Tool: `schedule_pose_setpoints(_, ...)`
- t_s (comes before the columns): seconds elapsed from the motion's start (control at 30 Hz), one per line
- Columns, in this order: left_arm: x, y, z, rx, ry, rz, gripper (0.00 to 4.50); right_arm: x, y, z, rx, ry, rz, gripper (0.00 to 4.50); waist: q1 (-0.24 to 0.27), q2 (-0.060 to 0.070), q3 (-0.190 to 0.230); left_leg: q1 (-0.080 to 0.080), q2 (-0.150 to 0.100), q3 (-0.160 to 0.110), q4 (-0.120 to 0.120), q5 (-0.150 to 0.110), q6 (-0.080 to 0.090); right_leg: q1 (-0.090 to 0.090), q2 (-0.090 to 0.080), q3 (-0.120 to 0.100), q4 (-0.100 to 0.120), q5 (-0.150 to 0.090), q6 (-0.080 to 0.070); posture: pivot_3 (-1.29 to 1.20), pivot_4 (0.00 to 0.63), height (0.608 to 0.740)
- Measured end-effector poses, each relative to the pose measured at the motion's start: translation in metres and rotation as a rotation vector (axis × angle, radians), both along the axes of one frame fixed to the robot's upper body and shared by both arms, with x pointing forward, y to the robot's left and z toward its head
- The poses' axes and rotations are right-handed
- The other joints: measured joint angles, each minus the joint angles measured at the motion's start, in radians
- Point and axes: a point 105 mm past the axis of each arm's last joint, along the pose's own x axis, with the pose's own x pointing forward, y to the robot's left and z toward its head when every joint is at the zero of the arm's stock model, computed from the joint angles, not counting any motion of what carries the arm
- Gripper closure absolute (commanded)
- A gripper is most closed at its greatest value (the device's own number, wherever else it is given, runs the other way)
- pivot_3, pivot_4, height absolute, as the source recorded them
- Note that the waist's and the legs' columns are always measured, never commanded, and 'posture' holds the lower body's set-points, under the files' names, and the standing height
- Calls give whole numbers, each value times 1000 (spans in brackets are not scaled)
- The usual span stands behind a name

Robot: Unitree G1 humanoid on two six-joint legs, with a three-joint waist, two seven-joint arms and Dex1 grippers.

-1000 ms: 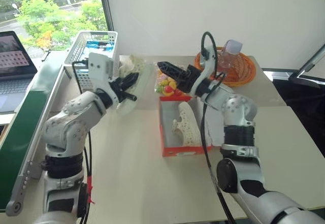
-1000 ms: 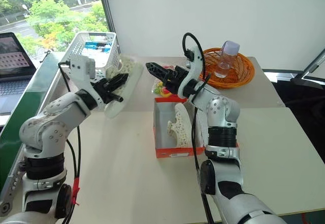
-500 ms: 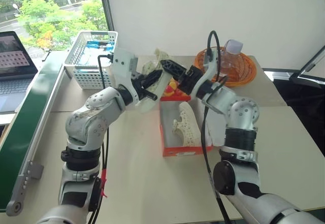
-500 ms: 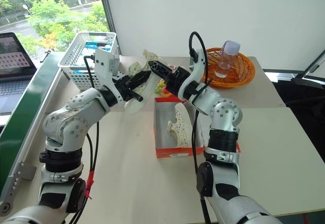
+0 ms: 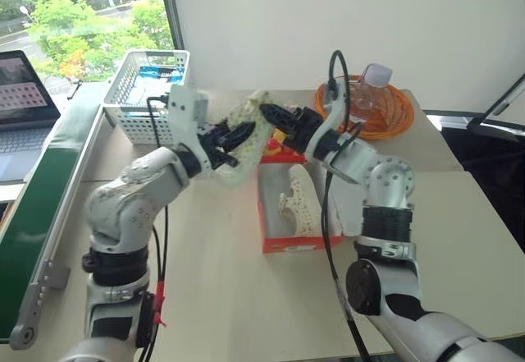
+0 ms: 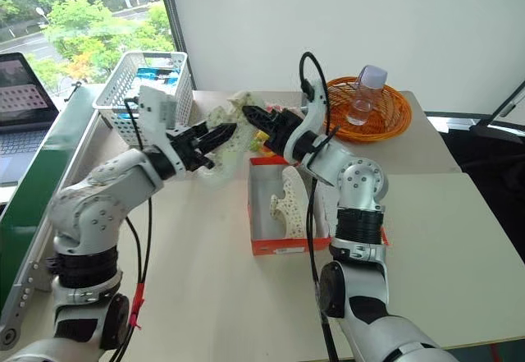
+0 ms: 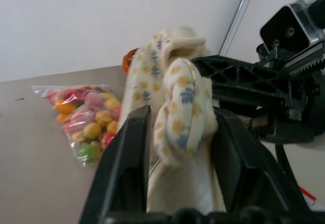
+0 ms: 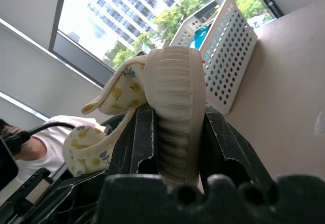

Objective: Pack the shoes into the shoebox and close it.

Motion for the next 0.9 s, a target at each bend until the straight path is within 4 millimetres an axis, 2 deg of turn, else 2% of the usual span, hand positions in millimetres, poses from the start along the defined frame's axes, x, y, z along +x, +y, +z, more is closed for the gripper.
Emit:
schedule_pose_setpoints(0.03, -1, 5, 0, 9, 7, 6, 855, 1, -3, 1, -6, -4, -7, 3887, 0, 0, 0, 0, 0, 0, 0, 0, 0, 0, 0, 0, 0, 0, 0, 0, 150, 740)
schedule_pose_setpoints(0.07, -3, 10, 0, 21, 8, 6, 793, 2, -6, 3, -14, -8, -14, 3897, 0, 0, 0, 0, 0, 0, 0, 0, 0, 0, 0, 0, 0, 0, 0, 0, 150, 740)
schedule_pose_setpoints(0.27, -15, 29, -1, 107, 18, -22, 793, 5, -25, 21, -120, -61, -42, 3904, 0, 1, 1, 0, 0, 0, 0, 0, 0, 0, 0, 0, 0, 0, 0, 0, 150, 740)
schedule_pose_setpoints(0.37, -15, 33, -3, 124, 21, -12, 793, 0, -23, 21, -168, -41, 24, 3904, 0, 1, 1, 0, 0, 0, 0, 0, 0, 0, 0, 0, -1, 0, 0, 0, 150, 740)
schedule_pose_setpoints(0.47, -16, 32, -11, 130, 38, -19, 793, -14, -13, 4, -268, -15, 192, 3904, 0, 1, 1, 0, 0, 0, 0, 0, 1, 0, 0, 0, -2, 0, 0, 0, 150, 740)
schedule_pose_setpoints(0.63, -17, 25, -18, 142, 51, -36, 793, -27, -9, -26, -365, 31, 361, 3904, 3, 1, 1, 0, 0, 0, 0, -1, 1, 0, 0, 0, -3, 0, 0, 0, 150, 740)
schedule_pose_setpoints(0.73, -20, 25, -23, 151, 58, -33, 793, -31, -11, -44, -408, 54, 422, 3904, 4, 1, 1, 0, 0, 1, 0, -1, 1, 0, 0, 0, -3, 0, 0, 0, 150, 740)
schedule_pose_setpoints(0.9, -23, 32, -24, 151, 54, 3, 793, -29, -19, -58, -420, 70, 477, 3904, 3, 1, 1, 0, 0, 1, 0, -1, 1, 0, 0, 0, -3, 0, 0, 0, 150, 740)
